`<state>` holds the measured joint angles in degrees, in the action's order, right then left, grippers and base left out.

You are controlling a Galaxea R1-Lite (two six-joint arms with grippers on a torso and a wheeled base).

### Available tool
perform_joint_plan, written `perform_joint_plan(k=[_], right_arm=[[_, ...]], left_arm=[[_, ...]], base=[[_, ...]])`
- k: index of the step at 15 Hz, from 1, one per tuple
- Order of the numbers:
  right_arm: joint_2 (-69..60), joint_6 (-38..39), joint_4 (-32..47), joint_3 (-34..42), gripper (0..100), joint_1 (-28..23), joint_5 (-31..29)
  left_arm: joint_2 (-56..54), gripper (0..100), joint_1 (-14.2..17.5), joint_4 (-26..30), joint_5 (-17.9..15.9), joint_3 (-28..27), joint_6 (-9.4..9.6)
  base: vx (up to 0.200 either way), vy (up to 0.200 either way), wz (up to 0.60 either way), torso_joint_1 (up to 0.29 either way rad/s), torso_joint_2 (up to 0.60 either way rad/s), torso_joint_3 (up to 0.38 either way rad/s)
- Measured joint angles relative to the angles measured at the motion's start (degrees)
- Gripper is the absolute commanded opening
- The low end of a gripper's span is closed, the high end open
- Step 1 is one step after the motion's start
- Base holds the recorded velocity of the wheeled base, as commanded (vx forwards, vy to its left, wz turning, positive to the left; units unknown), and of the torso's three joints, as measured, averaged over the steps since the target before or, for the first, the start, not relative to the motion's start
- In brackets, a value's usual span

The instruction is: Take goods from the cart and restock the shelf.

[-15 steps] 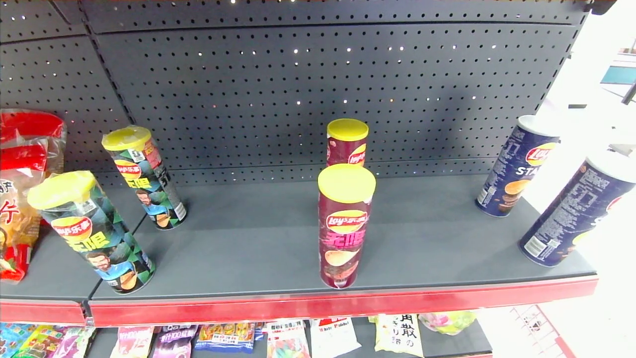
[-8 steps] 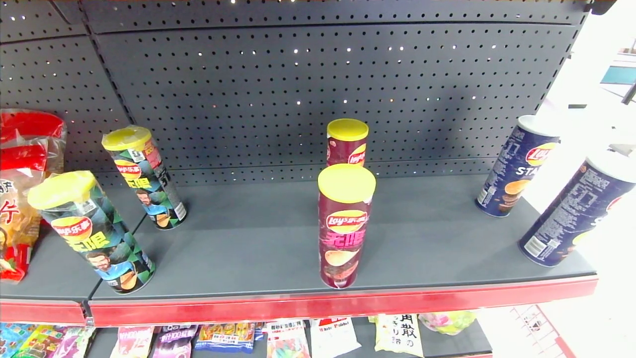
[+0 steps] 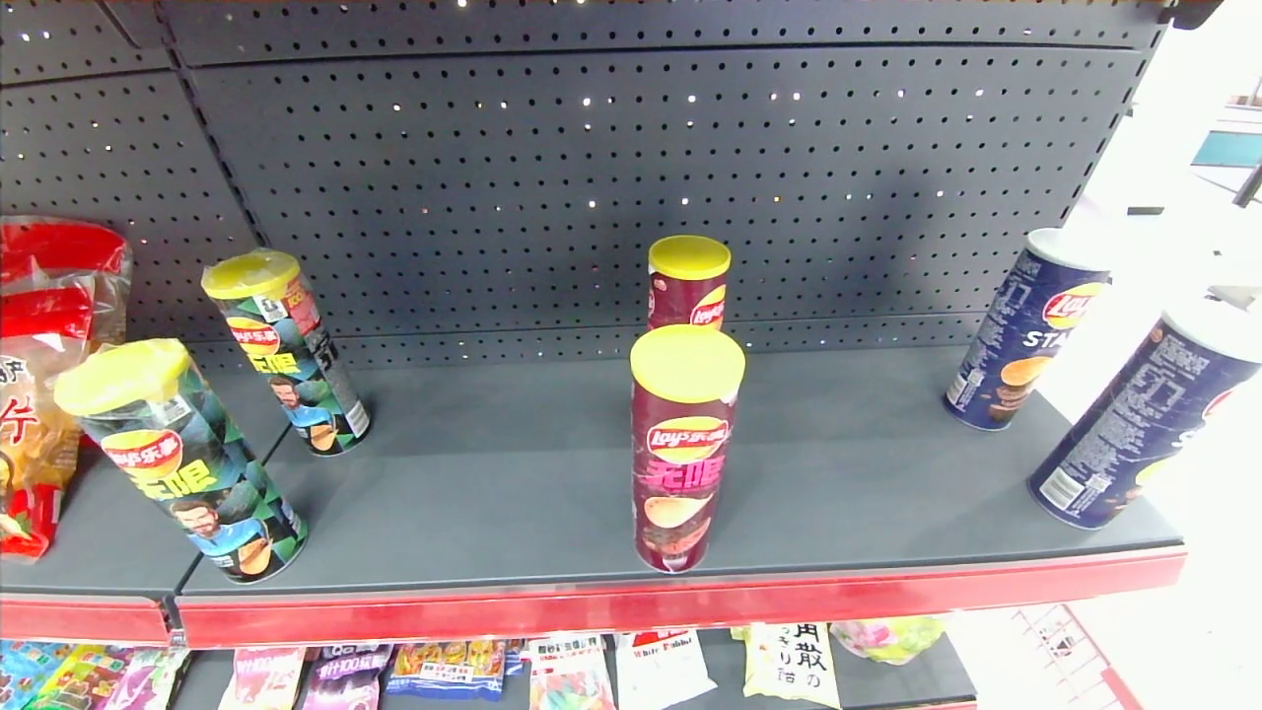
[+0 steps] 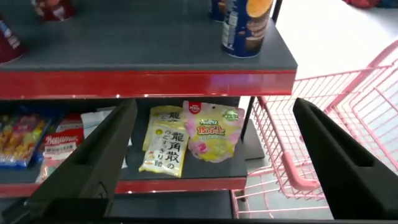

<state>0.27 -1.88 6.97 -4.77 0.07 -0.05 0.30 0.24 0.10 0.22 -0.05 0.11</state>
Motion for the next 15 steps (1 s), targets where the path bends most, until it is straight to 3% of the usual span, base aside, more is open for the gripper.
perform_joint_plan(k=[2,4,6,10,13,15], right_arm=[[-0.02,4.11,-1.23,0.44,100,0.06,-2.16],[-0.05,3.38,-1.34,0.66,100,0.17,4.4],[-0.06,1.33,-1.61,0.96,100,0.17,5.55],[-0.11,2.39,-3.32,1.46,100,0.13,4.25],[-0.11,4.08,-13.02,4.06,100,0.06,-0.3],[-0.13,3.55,-11.51,4.55,100,0.06,-0.46]], left_arm=[[-0.21,100,-0.06,0.0,0.05,0.0,0.05],[-0.28,100,-0.04,0.0,0.0,-0.02,0.05],[-0.3,100,-0.04,0.0,0.02,-0.02,0.05],[-0.3,100,0.0,0.0,0.07,0.0,0.07],[-0.3,100,0.0,0.0,0.11,0.02,0.07],[-0.3,100,0.0,0.0,0.1,0.02,0.11]], base=[[0.0,0.0,0.0,0.0,0.0,0.0],[0.0,0.0,0.0,0.0,0.0,0.0],[0.0,0.0,0.0,0.0,0.0,0.0],[0.0,0.0,0.0,0.0,0.0,0.0],[0.0,0.0,0.0,0.0,0.0,0.0],[0.0,0.0,0.0,0.0,0.0,0.0]])
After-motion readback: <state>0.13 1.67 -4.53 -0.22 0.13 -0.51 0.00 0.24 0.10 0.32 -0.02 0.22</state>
